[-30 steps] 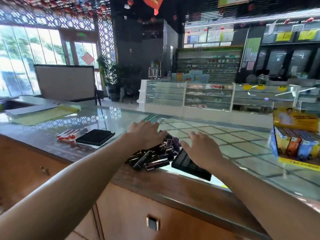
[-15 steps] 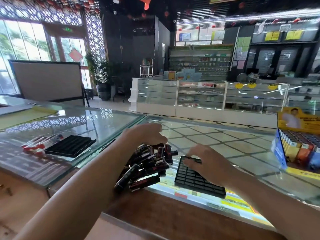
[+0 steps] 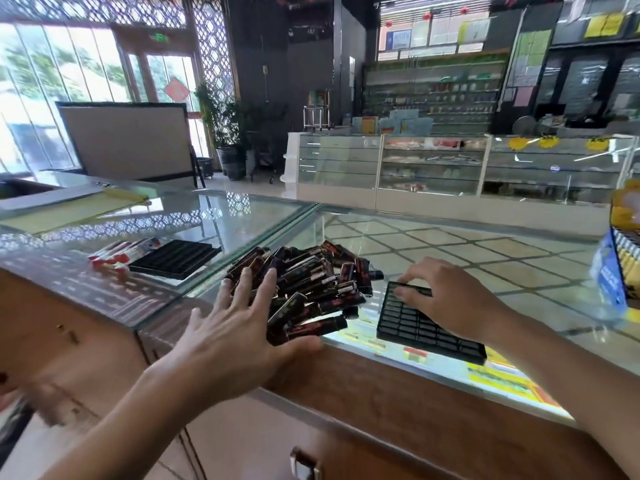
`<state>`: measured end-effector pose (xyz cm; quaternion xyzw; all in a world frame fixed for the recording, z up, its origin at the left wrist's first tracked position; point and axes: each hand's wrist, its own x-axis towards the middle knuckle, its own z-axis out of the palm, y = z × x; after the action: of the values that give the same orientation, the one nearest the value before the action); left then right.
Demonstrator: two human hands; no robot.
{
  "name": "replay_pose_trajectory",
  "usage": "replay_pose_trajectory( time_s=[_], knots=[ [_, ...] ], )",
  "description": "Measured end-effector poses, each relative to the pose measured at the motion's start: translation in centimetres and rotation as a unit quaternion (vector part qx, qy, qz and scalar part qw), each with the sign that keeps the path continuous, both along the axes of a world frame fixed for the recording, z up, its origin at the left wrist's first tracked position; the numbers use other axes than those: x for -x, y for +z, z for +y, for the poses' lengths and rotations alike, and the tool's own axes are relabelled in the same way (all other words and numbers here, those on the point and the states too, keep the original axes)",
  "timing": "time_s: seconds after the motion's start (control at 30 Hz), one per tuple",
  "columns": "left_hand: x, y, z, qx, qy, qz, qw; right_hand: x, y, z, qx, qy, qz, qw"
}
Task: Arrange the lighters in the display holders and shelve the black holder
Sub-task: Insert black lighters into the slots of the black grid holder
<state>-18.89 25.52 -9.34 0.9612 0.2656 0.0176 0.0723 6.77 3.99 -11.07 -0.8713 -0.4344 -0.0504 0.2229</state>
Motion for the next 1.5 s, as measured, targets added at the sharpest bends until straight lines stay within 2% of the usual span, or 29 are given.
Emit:
replay_pose_trajectory(
  time_s=[0.27,0.53,0.87,1.0,1.07,1.17,1.23,1.3,1.4,1.5],
  knots=[
    [-3.7,-1.7,0.7,0.031,-0.012,-0.032,0.999,1.1,0.5,-0.9,0.001,-0.011,0.016,1.0],
    [-6.9,-1.5,0.7,0.039,-0.028,-0.021,0.999,1.5,0.9,-1.6,0.001,-0.016,0.034,0.999],
    [-11.4,-1.4,-0.5,0.015,-0.066,-0.019,0.998,-0.3,1.0,-2.6,0.021,-0.025,-0.003,0.999],
    [-11.3,-1.5,-0.2,0.022,-0.064,-0.047,0.997,-0.8,1.0,-3.4,0.028,-0.035,0.004,0.999],
    [-10.6,-1.1,0.2,-0.005,-0.057,-0.084,0.995,-0.9,1.0,-3.5,0.03,-0.037,0.003,0.999],
    [-9.8,-0.1,2.5,-0.116,-0.019,-0.179,0.977,-0.8,1.0,-3.5,0.028,-0.041,0.002,0.999],
    [-9.5,0.2,4.9,-0.166,0.027,-0.201,0.965,-0.7,1.1,-3.4,0.028,-0.041,0.003,0.999],
    [-9.2,0.2,7.0,-0.155,0.068,-0.157,0.973,-0.7,1.1,-3.4,0.029,-0.042,0.005,0.999],
    [-8.9,-0.6,8.7,-0.068,0.085,-0.073,0.991,-0.4,1.2,-3.4,0.022,-0.042,0.008,0.999],
    [-9.3,-1.6,9.0,-0.069,0.068,-0.042,0.994,-0.2,1.3,-3.5,0.012,-0.042,0.016,0.999]
  ],
)
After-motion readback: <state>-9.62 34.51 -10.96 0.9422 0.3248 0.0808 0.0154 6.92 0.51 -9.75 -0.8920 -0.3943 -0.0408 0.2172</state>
